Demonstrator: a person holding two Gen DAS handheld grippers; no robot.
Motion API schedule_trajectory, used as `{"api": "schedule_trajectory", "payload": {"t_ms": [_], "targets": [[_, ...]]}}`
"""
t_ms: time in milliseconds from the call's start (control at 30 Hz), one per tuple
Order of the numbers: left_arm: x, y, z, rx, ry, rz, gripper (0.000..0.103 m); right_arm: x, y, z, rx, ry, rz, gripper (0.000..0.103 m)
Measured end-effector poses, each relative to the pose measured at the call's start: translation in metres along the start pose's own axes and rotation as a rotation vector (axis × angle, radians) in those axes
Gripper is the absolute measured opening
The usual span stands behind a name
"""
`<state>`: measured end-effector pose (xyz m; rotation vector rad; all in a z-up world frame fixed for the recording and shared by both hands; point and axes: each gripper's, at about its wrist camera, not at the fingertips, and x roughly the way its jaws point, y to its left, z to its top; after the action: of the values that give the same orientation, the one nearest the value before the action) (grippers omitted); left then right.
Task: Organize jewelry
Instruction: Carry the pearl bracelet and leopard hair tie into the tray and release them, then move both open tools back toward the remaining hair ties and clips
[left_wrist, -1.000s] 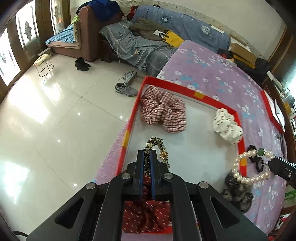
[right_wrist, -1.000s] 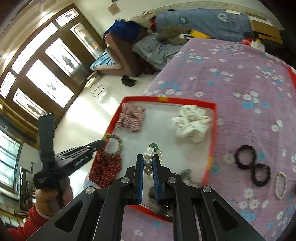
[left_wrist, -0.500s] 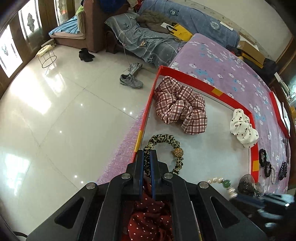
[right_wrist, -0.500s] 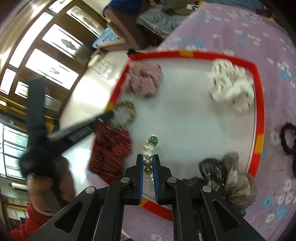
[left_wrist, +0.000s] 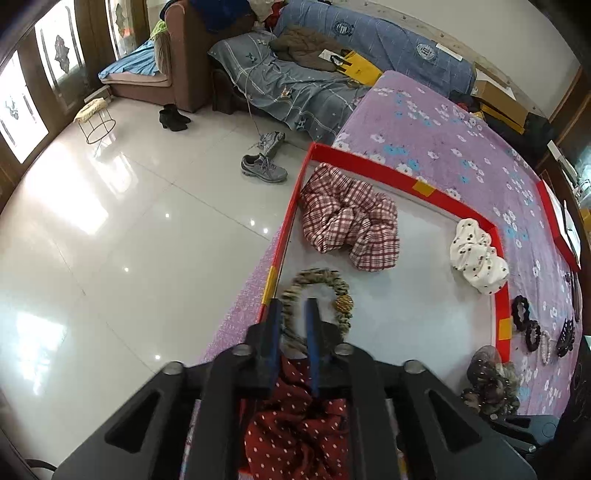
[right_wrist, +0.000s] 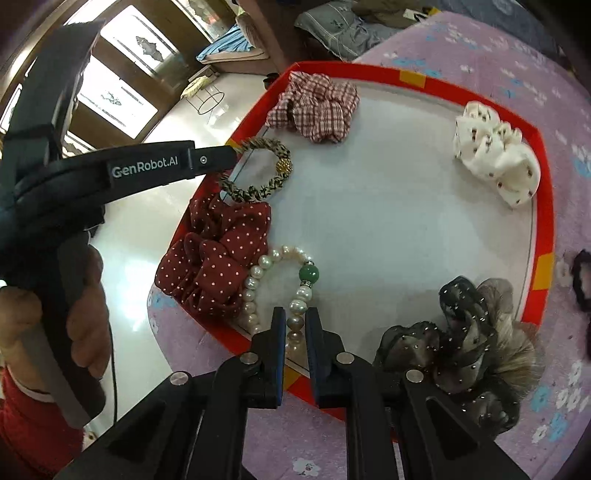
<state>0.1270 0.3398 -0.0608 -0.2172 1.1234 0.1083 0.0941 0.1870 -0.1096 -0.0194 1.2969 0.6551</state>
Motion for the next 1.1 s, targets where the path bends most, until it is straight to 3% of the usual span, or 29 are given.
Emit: {"api": "schedule_trajectory", "payload": {"t_ms": [100,400,500,733,900,1100], "targets": [[-0.015,-0.002,0.000,0.001,-0.039,0.007,0.032,-0.014,0.003,0.001,-0.015,-0.044,-0.008,0.035],[-0.059,-0.023,0.002,0.027,-0.123,0.019,0.034,-0.072,-0.014,-0.022,-0.038,-0.185,-0.073,0.040],[-0.069,-0.045,0.000,0.065,-0.130,-0.012,0.034,-0.096,-0.043,-0.040,0.038,-0.224,-0.087,0.040],[-0.074,-0.121,-0.016,0.198,-0.110,-0.104,0.036,-0.152,-0.150,-0.111,0.327,-0.289,-0.164,0.040],[-0.061,-0.189,-0.037,0.299,-0.049,-0.170,0.036,-0.186,-0.230,-0.170,0.546,-0.307,-0.247,0.040],[-0.040,-0.260,-0.067,0.390,0.027,-0.222,0.036,-0.214,-0.283,-0.214,0.682,-0.336,-0.293,0.040]]}}
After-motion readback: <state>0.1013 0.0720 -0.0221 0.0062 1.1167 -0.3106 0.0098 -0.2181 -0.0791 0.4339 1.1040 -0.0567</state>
